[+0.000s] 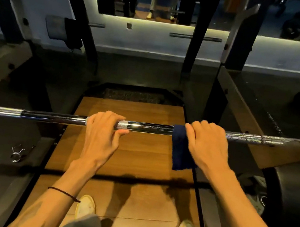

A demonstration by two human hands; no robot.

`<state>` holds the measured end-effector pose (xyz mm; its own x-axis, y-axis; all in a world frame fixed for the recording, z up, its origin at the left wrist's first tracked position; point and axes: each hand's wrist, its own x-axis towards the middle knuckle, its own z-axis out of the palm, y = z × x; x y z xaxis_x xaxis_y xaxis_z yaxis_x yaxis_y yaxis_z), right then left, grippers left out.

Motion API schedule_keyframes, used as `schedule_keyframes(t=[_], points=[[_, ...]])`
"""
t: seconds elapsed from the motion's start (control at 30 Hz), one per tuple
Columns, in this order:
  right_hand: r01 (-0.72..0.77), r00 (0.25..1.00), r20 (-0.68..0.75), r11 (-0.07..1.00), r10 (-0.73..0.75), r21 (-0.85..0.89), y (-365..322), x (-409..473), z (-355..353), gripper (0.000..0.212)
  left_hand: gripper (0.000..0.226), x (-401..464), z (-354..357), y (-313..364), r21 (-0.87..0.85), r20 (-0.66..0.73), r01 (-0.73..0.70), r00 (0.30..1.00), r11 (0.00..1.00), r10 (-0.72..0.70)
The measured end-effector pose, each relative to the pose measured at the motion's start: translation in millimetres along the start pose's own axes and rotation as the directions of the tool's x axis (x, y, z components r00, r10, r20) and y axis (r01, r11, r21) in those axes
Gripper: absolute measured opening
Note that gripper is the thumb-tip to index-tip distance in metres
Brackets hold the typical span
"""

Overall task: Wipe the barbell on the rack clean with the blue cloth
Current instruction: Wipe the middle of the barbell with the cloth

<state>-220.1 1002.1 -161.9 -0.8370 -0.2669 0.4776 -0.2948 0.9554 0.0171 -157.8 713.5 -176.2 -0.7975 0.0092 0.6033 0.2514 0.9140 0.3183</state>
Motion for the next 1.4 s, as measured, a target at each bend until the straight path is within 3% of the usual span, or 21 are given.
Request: schedule_keyframes(t=[0.23,0.4,0.5,0.67,0.8,0.9,1.0,1.07,1.13,1.3,1.4], points=[[-0.139,0.989,-0.046,0.99,0.137,-0.03,-13.7,-5.5,2.1,0.035,0.024,5.9,-1.6,-2.0,0.038,0.062,0.034,0.997,0.999,-0.036],[0.026,1.0,0.006,1.0,-0.026,-0.009,-77.6,9.8,-1.2,0.037,0.028,5.4,-4.0,6.2,0.095,0.053,0.047,0.997,0.994,-0.052],[0.049,0.998,0.034,0.996,-0.051,0.076,-110.0,12.2,4.9,0.044,0.034,5.7,-5.1,8.5,0.144,0.062,0.042,0.997,0.989,-0.052],[0.131,0.991,0.012,0.985,-0.134,0.112,-51.5,3.5,9.3,0.04,0.031,0.5,-3.8,9.3,0.159,-0.006,0.028,1.0,0.987,-0.027],[0.021,1.0,0.003,0.998,-0.021,0.053,22.3,-5.6,3.5,0.042,0.024,-3.6,3.5,13.5,0.176,-0.093,0.037,0.995,0.984,-0.021],[-0.038,0.999,0.004,0.999,0.038,0.018,21.0,-5.4,-0.9,0.038,0.026,-1.4,5.4,16.7,0.218,-0.096,0.079,0.994,0.973,-0.059],[0.014,0.998,0.065,0.999,-0.012,-0.03,-19.3,4.6,0.8,0.034,0.036,0.7,4.6,19.5,0.274,-0.014,0.07,0.998,0.959,-0.069],[0.013,0.996,0.082,0.999,-0.017,0.039,-63.3,10.1,4.9,0.037,0.045,2.9,4.0,21.6,0.333,0.06,0.025,0.997,0.942,-0.048],[-0.011,0.998,0.07,0.993,0.003,0.118,-102.8,13.1,4.9,0.042,0.04,10.7,2.1,23.4,0.337,0.115,0.005,0.992,0.942,-0.046],[0.054,0.993,0.096,0.995,-0.063,0.087,-108.6,15.2,12.3,0.046,0.019,40.6,-2.8,28.4,0.117,0.362,-0.005,0.931,0.993,-0.038],[0.072,0.996,0.046,0.991,-0.078,0.112,-105.8,12.7,13.8,0.041,0.028,47.3,-0.1,34.8,0.0,0.487,0.025,0.873,1.0,-0.022]])
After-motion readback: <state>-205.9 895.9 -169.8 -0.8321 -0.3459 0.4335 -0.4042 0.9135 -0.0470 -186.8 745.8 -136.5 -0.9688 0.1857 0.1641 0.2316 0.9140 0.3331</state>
